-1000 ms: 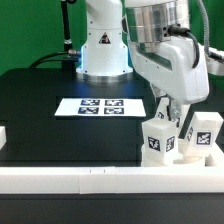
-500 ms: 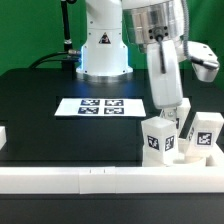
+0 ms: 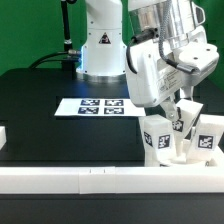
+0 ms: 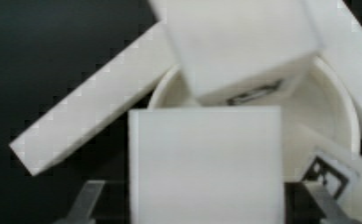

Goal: Assemble stool

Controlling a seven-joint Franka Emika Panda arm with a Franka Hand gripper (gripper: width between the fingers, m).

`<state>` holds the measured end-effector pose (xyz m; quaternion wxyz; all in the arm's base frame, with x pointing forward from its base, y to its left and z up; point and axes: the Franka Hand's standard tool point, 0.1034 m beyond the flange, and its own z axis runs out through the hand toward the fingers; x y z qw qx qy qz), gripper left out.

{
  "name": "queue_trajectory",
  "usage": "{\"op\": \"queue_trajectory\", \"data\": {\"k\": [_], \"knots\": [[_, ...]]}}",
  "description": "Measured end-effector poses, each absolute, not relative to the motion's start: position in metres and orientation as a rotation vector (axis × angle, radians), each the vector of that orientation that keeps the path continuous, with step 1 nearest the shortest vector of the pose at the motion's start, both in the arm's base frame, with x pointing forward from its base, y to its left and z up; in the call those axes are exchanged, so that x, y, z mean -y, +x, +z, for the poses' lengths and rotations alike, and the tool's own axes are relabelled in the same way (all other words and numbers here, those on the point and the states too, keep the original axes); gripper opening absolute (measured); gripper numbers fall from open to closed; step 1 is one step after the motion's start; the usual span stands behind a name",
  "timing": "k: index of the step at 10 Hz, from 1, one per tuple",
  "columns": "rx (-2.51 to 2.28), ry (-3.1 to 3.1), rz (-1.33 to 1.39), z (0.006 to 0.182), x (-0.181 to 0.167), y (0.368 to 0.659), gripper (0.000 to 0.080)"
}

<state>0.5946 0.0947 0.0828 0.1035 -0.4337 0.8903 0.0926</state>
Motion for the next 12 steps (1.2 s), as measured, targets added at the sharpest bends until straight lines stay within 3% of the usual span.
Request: {"op": "queue_trajectory", "data": {"k": [2, 3, 4, 5, 6, 7, 11, 12], "knots": [[-2.614, -1.286, 0.283, 0.083, -0.097, 0.594, 0.034], [-2.611, -1.292, 0.283, 0.082, -0.098, 0.594, 0.0423], [-2.611, -1.293, 0.283, 0.082, -0.098, 0.594, 0.0555], [-2.609, -1.295, 0.282, 0.082, -0.098, 0.594, 0.0555], [-2.603, -1.306, 0.281, 0.082, -0.098, 0.594, 0.063], [-2.578, -1.349, 0.276, 0.083, -0.098, 0.594, 0.0644], [-2.283, -1.743, 0.291, 0.119, -0.113, 0.593, 0.0649], [-2.211, -1.824, 0.285, 0.12, -0.115, 0.594, 0.0649]]}}
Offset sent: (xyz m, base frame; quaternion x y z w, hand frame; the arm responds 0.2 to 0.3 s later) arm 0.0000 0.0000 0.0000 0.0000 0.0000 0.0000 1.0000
